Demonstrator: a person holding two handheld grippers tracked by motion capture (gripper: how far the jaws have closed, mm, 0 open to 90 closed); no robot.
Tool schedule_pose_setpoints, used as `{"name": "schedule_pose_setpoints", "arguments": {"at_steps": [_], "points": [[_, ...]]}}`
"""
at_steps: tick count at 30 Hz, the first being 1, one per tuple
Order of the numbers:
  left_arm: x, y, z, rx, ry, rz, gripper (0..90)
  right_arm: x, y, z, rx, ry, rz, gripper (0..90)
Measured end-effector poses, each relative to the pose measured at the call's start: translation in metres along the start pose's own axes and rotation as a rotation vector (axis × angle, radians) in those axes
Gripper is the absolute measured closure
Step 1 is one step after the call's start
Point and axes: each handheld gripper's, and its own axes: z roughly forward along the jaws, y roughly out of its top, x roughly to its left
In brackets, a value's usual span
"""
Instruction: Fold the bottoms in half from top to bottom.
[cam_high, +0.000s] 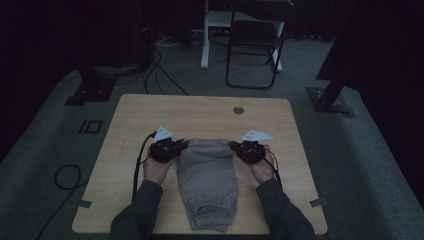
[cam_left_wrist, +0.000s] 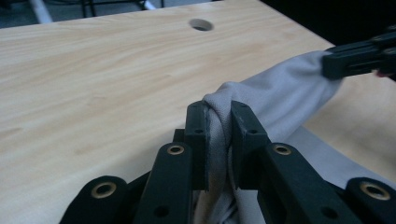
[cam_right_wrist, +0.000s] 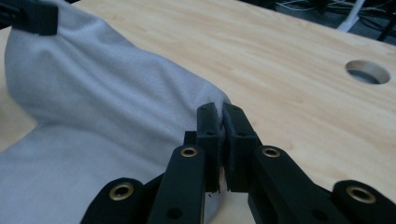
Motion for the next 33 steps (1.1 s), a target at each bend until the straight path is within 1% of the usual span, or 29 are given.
{"name": "schedule_pose_setpoints", "arguments": {"at_steps": [1,3,5,7,8,10,12,13,15,17,19,23,28,31,33], "points": [[-0.003,-0.004,-0.003,0.010,-0.004,0.008,78.9,0.003,-0.004,-0.004,-0.001,0.005,-0.006,87.4],[-0.008,-0.012,-0.006,0.019,-0.020,0.007,78.8,0.007,-0.010,-0.008,0.002,0.016,-0.008,87.6],[-0.014,-0.023,-0.009,0.050,-0.024,0.020,78.7,0.012,-0.017,-0.011,0.010,0.027,-0.014,87.6],[-0.020,-0.035,-0.010,0.096,-0.032,0.031,78.5,0.017,-0.026,-0.013,0.033,0.042,-0.018,87.6],[-0.022,-0.040,-0.010,0.110,-0.032,0.030,78.4,0.019,-0.031,-0.013,0.045,0.051,-0.019,87.6],[-0.026,-0.050,-0.011,0.140,-0.049,0.019,78.2,0.023,-0.038,-0.013,0.071,0.064,-0.021,87.6],[-0.031,-0.062,-0.009,0.189,-0.056,0.021,78.1,0.026,-0.047,-0.011,0.097,0.073,-0.025,87.6],[-0.034,-0.067,-0.008,0.206,-0.059,0.022,78.2,0.028,-0.051,-0.009,0.117,0.080,-0.023,87.6],[-0.037,-0.073,-0.005,0.232,-0.050,0.042,78.1,0.030,-0.056,-0.005,0.146,0.084,-0.031,87.6],[-0.036,-0.074,-0.002,0.239,-0.048,0.038,78.2,0.032,-0.059,0.000,0.172,0.090,-0.038,87.6],[-0.034,-0.074,0.001,0.245,-0.045,0.039,78.2,0.033,-0.060,0.003,0.181,0.092,-0.040,87.6],[-0.031,-0.074,0.005,0.240,-0.041,0.037,78.2,0.034,-0.062,0.009,0.204,0.095,-0.046,87.4],[-0.026,-0.069,0.013,0.233,-0.010,0.054,78.3,0.032,-0.060,0.012,0.207,0.092,-0.037,87.4],[-0.021,-0.066,0.018,0.226,0.010,0.051,78.2,0.030,-0.059,0.015,0.208,0.084,-0.032,87.3],[-0.018,-0.062,0.023,0.225,0.026,0.053,78.2,0.028,-0.057,0.018,0.206,0.077,-0.019,87.3]]}}
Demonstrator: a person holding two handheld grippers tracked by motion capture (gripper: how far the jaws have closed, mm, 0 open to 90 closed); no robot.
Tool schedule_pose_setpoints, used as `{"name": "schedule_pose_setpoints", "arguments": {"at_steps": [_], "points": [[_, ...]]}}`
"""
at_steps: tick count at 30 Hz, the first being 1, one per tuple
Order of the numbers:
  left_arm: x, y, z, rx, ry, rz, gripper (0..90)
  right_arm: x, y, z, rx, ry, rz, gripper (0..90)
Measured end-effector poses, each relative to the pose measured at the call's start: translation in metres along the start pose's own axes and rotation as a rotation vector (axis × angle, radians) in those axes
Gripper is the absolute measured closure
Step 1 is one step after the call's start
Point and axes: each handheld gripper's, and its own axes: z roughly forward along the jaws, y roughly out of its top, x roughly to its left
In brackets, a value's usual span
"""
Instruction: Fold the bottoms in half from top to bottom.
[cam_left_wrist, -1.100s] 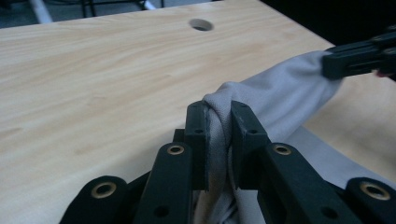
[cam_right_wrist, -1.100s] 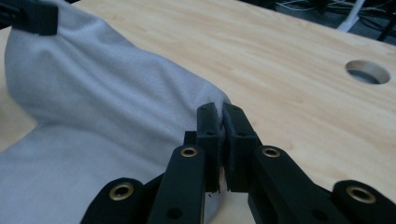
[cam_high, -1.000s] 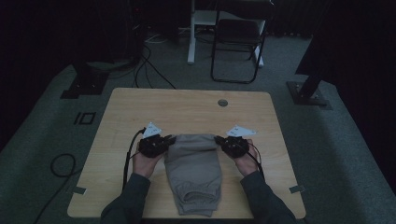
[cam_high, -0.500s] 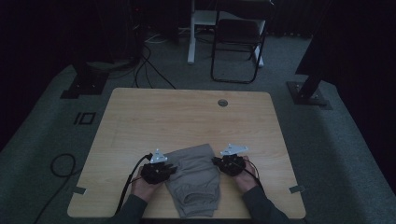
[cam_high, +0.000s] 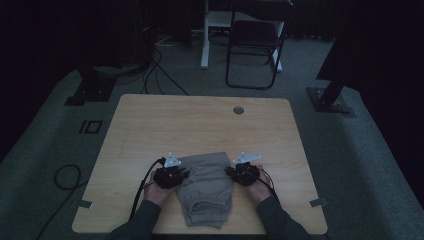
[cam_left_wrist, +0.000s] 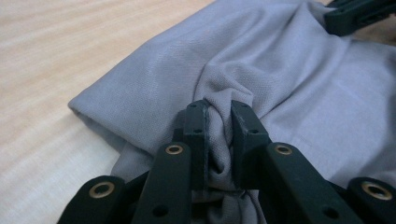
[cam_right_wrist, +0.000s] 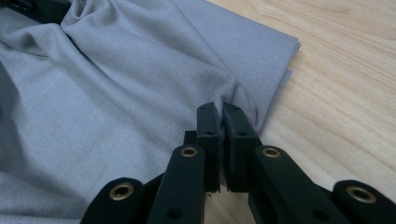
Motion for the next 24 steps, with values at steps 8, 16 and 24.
{"name": "schedule_pose_setpoints", "arguments": {"at_steps": [8,16,24], "points": [[0.014,0.018,0.019,-0.023,0.063,-0.032,78.2,-0.012,0.012,0.011,-0.005,-0.045,0.039,87.3],[0.029,0.038,0.040,-0.048,0.106,-0.093,78.2,-0.029,0.027,0.025,-0.011,-0.098,0.089,87.4],[0.045,0.064,0.063,-0.046,0.135,-0.138,78.2,-0.048,0.046,0.039,0.017,-0.178,0.088,87.4]]}}
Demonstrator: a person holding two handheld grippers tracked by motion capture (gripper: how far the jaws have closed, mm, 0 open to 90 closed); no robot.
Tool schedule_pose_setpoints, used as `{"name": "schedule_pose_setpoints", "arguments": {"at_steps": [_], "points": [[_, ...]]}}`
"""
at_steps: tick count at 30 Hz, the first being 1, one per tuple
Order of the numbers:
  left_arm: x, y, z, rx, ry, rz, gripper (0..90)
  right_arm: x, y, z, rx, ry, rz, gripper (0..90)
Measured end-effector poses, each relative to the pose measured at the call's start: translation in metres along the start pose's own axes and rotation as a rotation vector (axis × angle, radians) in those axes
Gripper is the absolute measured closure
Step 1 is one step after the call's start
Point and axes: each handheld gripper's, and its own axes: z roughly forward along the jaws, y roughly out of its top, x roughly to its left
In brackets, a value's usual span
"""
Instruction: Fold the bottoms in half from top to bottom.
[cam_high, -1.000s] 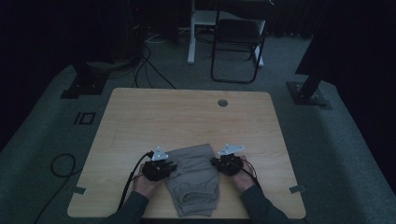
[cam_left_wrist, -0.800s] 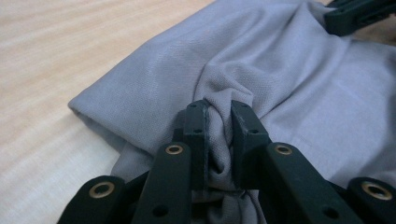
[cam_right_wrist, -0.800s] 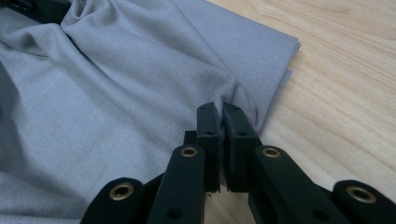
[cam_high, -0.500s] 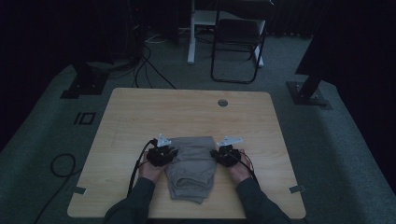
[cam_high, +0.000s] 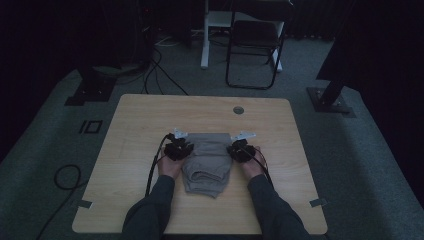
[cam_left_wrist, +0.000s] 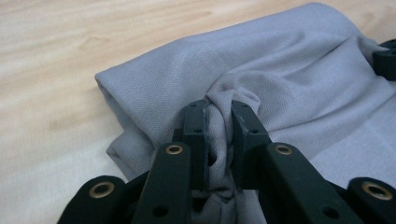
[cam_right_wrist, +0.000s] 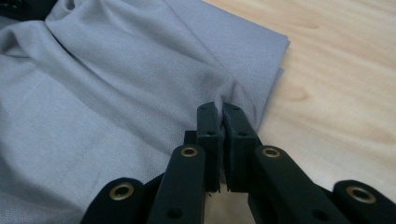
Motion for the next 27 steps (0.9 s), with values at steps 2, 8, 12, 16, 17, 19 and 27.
{"name": "schedule_pose_setpoints", "arguments": {"at_steps": [2,8,12,16,17,19,27], "points": [[0.002,0.007,0.006,0.001,0.009,-0.016,78.2,-0.004,0.005,0.004,0.005,-0.018,0.011,87.5],[0.006,0.020,0.017,0.004,0.020,-0.081,78.1,-0.013,0.018,0.016,0.009,-0.068,0.052,87.9],[0.009,0.025,0.002,-0.047,-0.011,-0.096,78.4,-0.016,0.021,0.009,-0.017,-0.066,0.069,88.1],[0.010,0.034,-0.026,-0.136,-0.043,-0.095,78.6,-0.018,0.025,-0.014,-0.095,-0.053,0.073,88.1],[0.009,0.037,-0.034,-0.154,-0.053,-0.091,78.7,-0.018,0.027,-0.020,-0.114,-0.050,0.069,88.1],[0.006,0.040,-0.050,-0.192,-0.073,-0.073,78.7,-0.017,0.029,-0.033,-0.149,-0.045,0.056,88.1],[-0.010,0.039,-0.102,-0.272,-0.145,-0.031,78.6,-0.005,0.030,-0.083,-0.259,-0.015,-0.009,88.1]]}}
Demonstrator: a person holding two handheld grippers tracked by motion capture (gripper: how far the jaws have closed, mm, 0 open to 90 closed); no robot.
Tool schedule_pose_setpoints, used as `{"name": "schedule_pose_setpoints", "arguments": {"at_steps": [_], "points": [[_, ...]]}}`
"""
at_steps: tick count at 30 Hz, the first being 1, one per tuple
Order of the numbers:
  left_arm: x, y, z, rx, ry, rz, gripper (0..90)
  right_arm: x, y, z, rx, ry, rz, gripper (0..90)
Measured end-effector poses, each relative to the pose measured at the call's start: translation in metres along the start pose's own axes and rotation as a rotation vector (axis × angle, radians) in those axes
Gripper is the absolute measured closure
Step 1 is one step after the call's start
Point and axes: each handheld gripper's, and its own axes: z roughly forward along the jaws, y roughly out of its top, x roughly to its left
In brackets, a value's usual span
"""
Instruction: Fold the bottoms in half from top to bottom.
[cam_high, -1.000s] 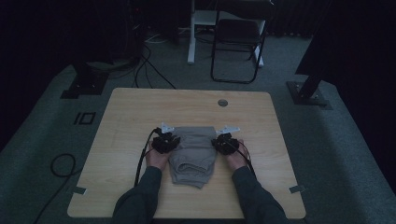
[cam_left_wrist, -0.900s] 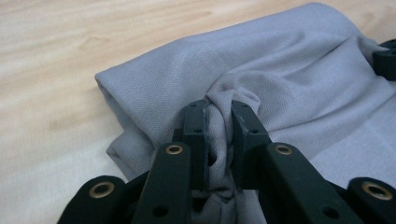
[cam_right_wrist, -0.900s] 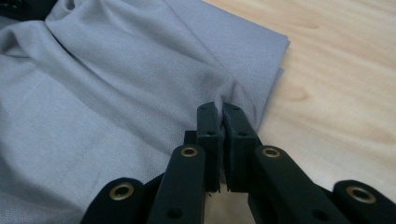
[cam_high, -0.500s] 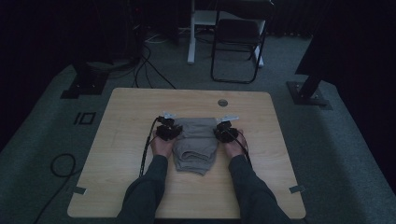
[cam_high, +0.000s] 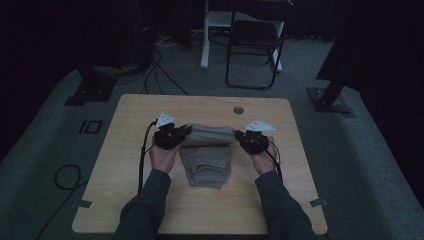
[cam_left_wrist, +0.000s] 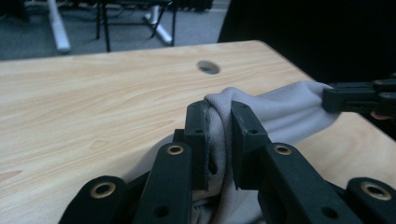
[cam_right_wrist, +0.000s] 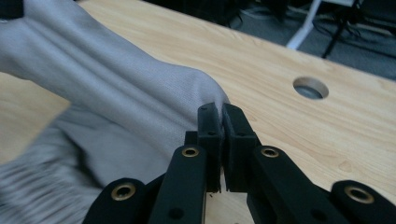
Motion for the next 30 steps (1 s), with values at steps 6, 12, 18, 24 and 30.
{"name": "schedule_pose_setpoints", "arguments": {"at_steps": [6,12,18,24,30], "points": [[-0.015,-0.026,-0.033,0.015,-0.084,-0.012,78.3,0.014,-0.014,-0.030,-0.016,0.071,-0.032,88.1],[-0.022,-0.050,-0.054,0.023,-0.222,-0.026,63.9,0.022,-0.038,-0.046,0.038,0.198,-0.067,69.1],[-0.019,-0.057,-0.048,0.073,-0.156,-0.020,60.3,0.017,-0.038,-0.034,0.039,0.148,-0.041,56.4],[-0.031,-0.084,-0.019,0.243,-0.153,0.029,61.4,0.034,-0.053,-0.005,0.153,0.198,-0.095,53.8],[-0.034,-0.104,0.000,0.316,-0.133,0.055,62.8,0.052,-0.070,0.008,0.232,0.238,-0.146,53.0]]}}
